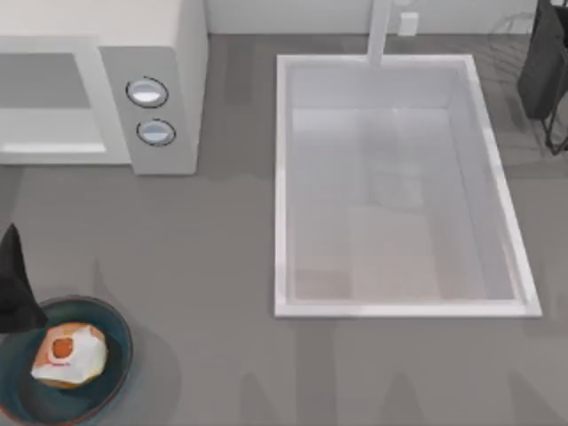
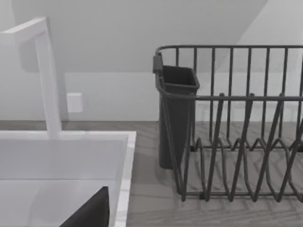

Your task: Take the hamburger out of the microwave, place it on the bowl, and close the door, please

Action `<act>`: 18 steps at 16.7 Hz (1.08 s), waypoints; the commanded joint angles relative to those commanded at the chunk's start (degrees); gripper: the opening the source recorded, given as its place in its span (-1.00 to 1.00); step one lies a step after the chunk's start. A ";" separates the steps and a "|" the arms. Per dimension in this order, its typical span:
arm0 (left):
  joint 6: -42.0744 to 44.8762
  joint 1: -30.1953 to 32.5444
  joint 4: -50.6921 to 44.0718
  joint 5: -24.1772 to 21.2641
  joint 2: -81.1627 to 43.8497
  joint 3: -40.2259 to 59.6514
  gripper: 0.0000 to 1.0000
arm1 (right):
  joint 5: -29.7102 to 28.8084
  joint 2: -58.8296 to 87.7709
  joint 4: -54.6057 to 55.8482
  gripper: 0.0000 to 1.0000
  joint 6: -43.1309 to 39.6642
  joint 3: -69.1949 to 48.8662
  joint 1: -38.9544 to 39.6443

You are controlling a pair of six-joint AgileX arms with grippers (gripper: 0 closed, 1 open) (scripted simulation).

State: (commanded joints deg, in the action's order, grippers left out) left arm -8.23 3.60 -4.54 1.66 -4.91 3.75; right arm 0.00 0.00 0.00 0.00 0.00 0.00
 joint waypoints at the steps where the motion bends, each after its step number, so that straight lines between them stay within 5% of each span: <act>1: 2.83 -1.16 1.50 -0.56 1.82 -1.23 1.00 | 0.00 0.00 0.00 1.00 0.00 0.00 0.00; 10: 8.23 -3.60 4.54 -1.66 4.91 -3.75 1.00 | 0.00 0.00 0.00 1.00 0.00 0.00 0.00; 18: 8.23 -3.60 4.54 -1.66 4.91 -3.75 -0.21 | 0.00 0.00 0.00 1.00 0.00 0.00 0.00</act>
State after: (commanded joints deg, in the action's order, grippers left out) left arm 0.00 0.00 0.00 0.00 0.00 0.00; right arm 0.00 0.00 0.00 0.00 0.00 0.00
